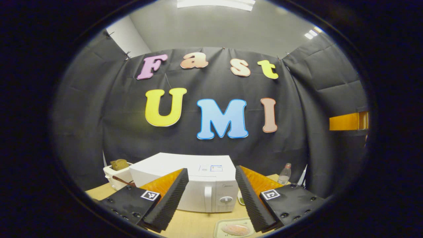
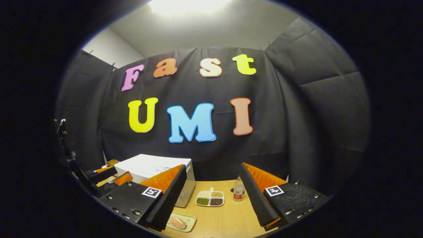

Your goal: Open the microwave oven with the left hand, put the food in, and close the microwave oven.

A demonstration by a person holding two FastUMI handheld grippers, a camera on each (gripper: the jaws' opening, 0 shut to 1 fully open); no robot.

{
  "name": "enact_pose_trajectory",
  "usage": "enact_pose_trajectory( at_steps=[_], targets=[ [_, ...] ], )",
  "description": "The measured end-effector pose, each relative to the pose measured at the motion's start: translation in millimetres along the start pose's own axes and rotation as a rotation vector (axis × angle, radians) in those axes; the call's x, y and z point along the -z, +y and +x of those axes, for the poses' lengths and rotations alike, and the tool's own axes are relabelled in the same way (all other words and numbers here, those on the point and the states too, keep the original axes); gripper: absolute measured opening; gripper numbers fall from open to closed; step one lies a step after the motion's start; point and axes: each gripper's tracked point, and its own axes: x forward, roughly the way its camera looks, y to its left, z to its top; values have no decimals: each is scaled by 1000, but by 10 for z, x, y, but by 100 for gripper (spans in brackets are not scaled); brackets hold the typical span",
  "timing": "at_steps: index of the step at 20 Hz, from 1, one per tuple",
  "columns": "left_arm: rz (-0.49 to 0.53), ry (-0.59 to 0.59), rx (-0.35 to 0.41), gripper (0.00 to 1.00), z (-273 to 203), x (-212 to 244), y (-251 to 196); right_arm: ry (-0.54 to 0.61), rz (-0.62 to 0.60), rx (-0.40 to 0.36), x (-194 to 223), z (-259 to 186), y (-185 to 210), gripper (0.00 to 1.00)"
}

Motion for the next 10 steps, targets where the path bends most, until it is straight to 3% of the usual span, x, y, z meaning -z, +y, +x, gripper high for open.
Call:
enact_pose_trajectory(
  at_steps=[10],
  targets=[
    [42, 153, 56, 96, 847, 1333, 139, 83, -45, 139, 341, -51, -229, 98]
  ],
)
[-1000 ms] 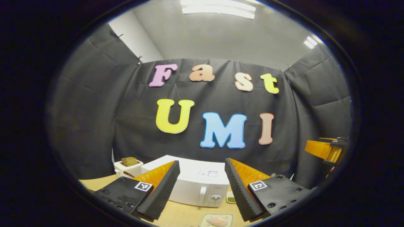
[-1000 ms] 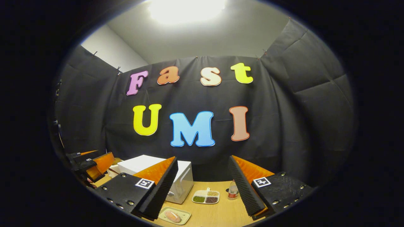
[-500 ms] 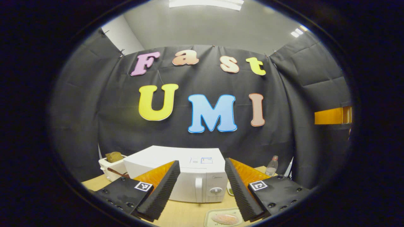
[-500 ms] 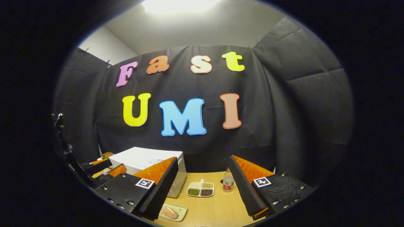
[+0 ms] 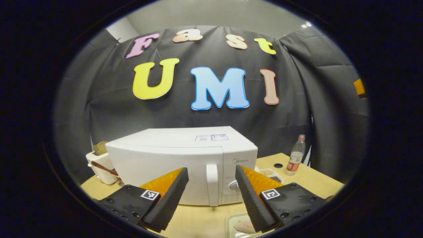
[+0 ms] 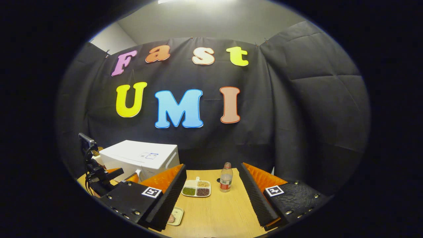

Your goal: Open the microwave oven with the left hand, put the food in, and close the microwave oven.

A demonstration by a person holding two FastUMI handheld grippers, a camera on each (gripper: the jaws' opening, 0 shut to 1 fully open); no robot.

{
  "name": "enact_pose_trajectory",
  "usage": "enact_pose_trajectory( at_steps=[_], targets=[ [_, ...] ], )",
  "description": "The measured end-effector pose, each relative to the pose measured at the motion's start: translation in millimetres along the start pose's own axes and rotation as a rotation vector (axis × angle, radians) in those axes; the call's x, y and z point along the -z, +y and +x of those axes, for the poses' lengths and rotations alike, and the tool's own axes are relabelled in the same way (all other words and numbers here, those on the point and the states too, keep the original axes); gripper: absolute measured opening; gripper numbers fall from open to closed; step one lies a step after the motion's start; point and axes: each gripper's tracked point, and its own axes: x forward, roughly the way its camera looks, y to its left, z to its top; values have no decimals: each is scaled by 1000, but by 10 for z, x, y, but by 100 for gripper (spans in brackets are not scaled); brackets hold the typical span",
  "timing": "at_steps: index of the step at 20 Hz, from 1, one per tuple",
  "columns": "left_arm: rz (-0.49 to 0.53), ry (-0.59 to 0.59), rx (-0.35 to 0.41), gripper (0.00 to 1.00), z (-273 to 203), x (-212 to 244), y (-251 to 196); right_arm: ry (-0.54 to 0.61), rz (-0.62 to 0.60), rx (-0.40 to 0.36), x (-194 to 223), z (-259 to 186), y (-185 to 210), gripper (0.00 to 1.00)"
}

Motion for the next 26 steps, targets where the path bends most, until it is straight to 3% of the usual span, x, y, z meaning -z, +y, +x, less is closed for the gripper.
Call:
enact_pose_trajectory(
  at_steps=[10, 11, 15, 18, 21, 22, 26],
  targets=[
    [-41, 99, 51, 92, 563, 622, 10, 18, -12, 95, -8, 85, -263, 98],
    [-36, 120, 55, 87, 604, 685, 13, 26, -8, 97, 4, 83, -268, 98],
    [-10, 129, 79, 36, 577, 701, -56, 35, 0, 104, -9, 78, -312, 98],
    [-24, 176, 83, 34, 573, 761, -34, 32, -10, 99, -14, 101, -320, 98],
    [-35, 198, 88, 25, 566, 750, -44, 34, -12, 77, -6, 115, -236, 98],
    [-22, 199, 87, 17, 567, 745, -36, 37, -14, 67, -4, 114, -202, 98],
    [-50, 218, 108, 10, 550, 749, -62, 31, -27, 39, -37, 109, -143, 98]
  ],
)
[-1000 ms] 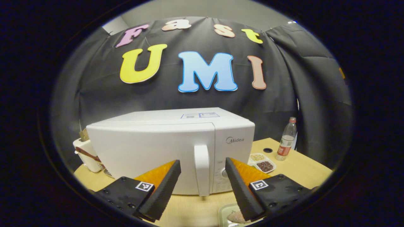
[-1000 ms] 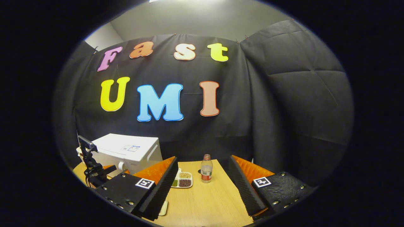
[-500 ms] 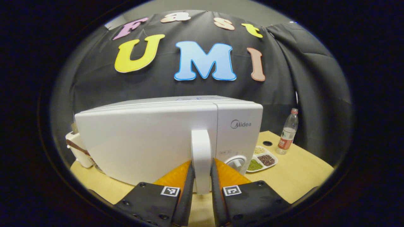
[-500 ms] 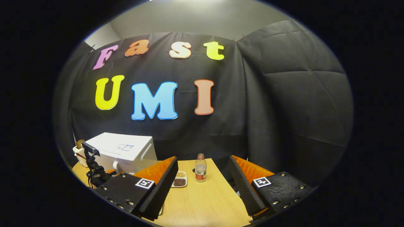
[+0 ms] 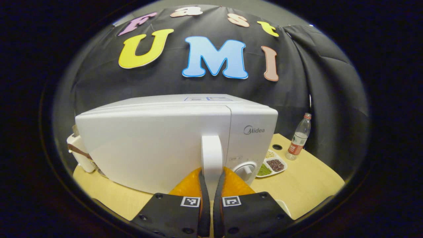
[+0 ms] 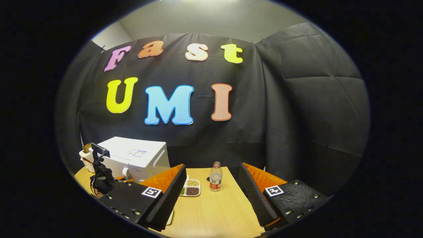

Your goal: Open the microwave oven with the left hand, put the food in, and close the microwave oven.

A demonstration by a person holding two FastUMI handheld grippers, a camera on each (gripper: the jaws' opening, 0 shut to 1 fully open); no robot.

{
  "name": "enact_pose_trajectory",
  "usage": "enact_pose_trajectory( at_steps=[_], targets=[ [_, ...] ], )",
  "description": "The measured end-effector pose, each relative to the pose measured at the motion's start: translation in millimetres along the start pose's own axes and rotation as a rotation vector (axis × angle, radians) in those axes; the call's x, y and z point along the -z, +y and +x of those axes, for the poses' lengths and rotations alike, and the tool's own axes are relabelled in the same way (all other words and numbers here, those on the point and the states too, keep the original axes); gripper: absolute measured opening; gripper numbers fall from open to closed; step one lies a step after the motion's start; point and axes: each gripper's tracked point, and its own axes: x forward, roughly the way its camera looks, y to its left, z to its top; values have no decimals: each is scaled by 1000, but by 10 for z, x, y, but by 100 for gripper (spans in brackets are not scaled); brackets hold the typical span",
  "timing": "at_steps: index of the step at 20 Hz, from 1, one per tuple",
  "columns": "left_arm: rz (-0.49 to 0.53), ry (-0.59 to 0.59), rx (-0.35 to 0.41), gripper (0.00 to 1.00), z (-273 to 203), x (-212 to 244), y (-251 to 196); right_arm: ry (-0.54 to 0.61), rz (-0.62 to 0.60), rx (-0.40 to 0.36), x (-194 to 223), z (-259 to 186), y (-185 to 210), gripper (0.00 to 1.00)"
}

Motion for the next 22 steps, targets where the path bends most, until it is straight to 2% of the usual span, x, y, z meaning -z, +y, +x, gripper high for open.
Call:
enact_pose_trajectory(
  at_steps=[6, 11, 12, 17, 19, 22],
  targets=[
    [-1, 37, 38, 10, -8, 8, -11, 12, 18, -12, 1, 11, 49, 98],
    [2, 62, 34, 8, -34, 17, -12, 16, 22, -24, 1, 16, 123, 98],
    [7, 87, 38, 8, -134, 100, -11, 15, 20, -31, -5, 4, 147, 98],
    [27, 63, 86, 8, -862, 302, 98, 31, 30, -63, 98, -9, 289, 98],
    [-12, 53, 124, 8, -1106, 366, 158, 42, 47, -90, 122, -32, 425, 98],
    [14, 66, 169, 8, -1475, 489, 301, 36, 48, -121, 97, -82, 676, 98]
  ],
)
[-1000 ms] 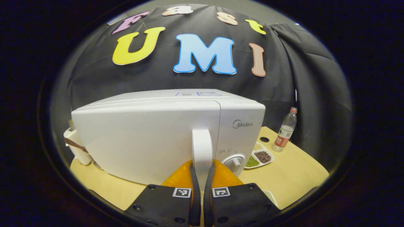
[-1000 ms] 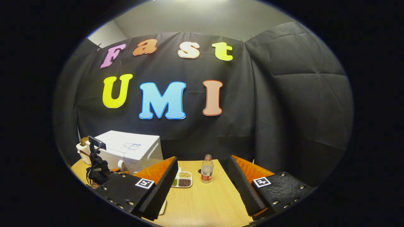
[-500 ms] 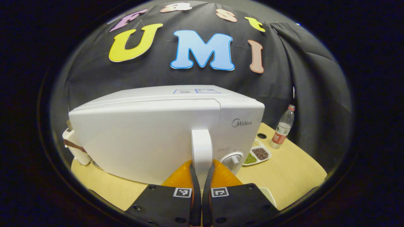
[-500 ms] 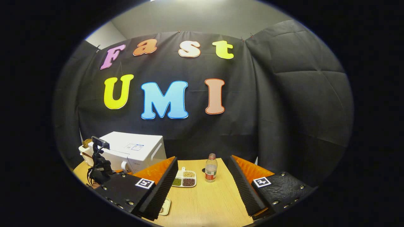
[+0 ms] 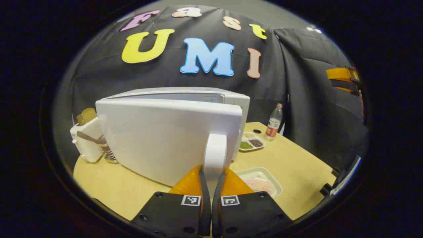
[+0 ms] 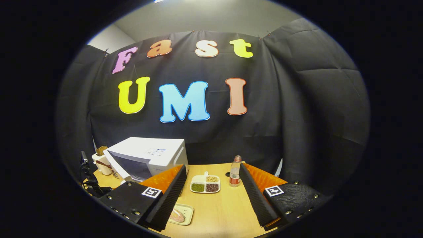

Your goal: Open the microwave oven with the left hand, put the food in, and close the microwave oven.

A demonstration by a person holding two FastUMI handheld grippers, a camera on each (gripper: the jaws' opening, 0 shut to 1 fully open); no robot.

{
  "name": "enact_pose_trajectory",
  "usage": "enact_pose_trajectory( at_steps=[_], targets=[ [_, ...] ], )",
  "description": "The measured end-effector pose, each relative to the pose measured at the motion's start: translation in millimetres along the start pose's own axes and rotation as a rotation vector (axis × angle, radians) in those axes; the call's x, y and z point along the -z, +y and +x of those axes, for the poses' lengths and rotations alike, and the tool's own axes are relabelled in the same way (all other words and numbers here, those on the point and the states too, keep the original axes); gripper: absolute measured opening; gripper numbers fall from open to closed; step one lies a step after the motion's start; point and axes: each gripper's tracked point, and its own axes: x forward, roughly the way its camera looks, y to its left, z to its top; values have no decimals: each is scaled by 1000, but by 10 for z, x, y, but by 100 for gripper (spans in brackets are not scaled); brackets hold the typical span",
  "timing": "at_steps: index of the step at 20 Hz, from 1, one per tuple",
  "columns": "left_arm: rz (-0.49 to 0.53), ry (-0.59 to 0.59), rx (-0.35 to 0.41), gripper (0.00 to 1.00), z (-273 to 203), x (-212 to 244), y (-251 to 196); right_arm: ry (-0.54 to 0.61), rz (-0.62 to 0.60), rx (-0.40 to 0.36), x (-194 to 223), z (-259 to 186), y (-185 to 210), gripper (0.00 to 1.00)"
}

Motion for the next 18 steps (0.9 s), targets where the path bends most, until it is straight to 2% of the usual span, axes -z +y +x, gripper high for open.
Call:
enact_pose_trajectory(
  at_steps=[5, 6, 13, 18],
  targets=[
    [49, 57, 78, 6, -667, 234, 276, -24, 0, -63, -84, -47, 517, 98],
    [48, 61, 84, 8, -774, 277, 339, -28, 3, -70, -87, -61, 601, 98],
    [53, 76, 86, 8, -1213, 444, 689, -37, -12, -109, -131, -93, 978, 98],
    [109, 146, 98, 8, -1604, 613, 1145, -65, -2, -138, -212, -107, 1187, 98]
  ],
)
